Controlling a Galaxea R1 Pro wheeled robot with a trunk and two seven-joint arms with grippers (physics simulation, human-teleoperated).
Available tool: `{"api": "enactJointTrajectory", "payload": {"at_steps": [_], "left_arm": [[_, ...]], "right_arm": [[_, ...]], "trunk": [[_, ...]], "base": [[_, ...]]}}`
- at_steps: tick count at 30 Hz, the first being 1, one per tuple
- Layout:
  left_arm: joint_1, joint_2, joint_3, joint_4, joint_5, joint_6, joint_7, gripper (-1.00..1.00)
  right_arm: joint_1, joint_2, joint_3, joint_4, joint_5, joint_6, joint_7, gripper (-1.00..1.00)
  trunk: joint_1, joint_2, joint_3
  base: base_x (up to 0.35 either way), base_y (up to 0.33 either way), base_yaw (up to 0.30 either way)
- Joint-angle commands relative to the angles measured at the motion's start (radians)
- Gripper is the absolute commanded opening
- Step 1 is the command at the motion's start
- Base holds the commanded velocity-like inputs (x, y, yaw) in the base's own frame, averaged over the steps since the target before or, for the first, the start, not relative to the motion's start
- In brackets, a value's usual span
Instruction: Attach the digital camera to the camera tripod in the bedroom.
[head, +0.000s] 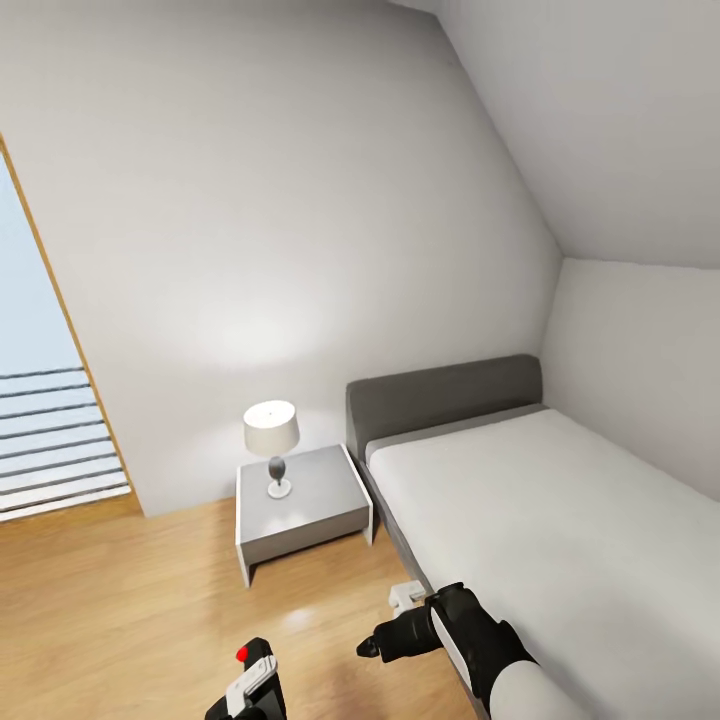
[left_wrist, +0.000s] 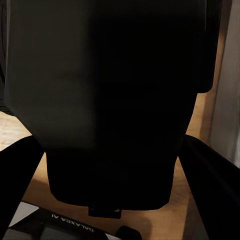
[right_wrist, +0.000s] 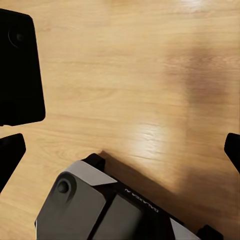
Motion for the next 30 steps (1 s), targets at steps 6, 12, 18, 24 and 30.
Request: {"api": "enactJointTrajectory", "payload": {"at_steps": [6,12,18,24,30], "left_arm": [[-0.001,0.001,-0.003,-0.003,0.007,0.002,0.008,-1.00],[-0.001,0.001,-0.002,-0.003,0.007,0.002,0.008,-1.00],[-0.001,0.003,0.000,-0.003,0.008,0.002,0.008,-1.00],[-0.001,0.003,0.000,-0.003,0.009,0.002,0.009,-1.00],[-0.001,0.004,0.000,-0.003,0.009,0.002,0.009,-1.00]], "right_arm": [[-0.001,0.000,0.000,-0.002,0.011,0.003,0.004,1.00],[-0.001,0.000,0.000,-0.001,0.011,0.003,0.002,1.00],[-0.001,0.000,0.000,0.000,0.011,0.003,0.002,1.00],[-0.001,0.000,0.000,0.000,0.011,0.003,0.002,1.00],[-0.001,0.000,0.000,0.000,0.011,0.003,0.002,1.00]], "trunk": [[-0.023,0.041,0.017],[-0.046,0.083,0.036],[-0.069,0.125,0.055],[-0.092,0.167,0.073],[-0.115,0.209,0.092]], "base": [[0.000,0.000,0.000],[0.000,0.000,0.000],[0.000,0.000,0.000],[0.000,0.000,0.000],[0.000,0.000,0.000]]}}
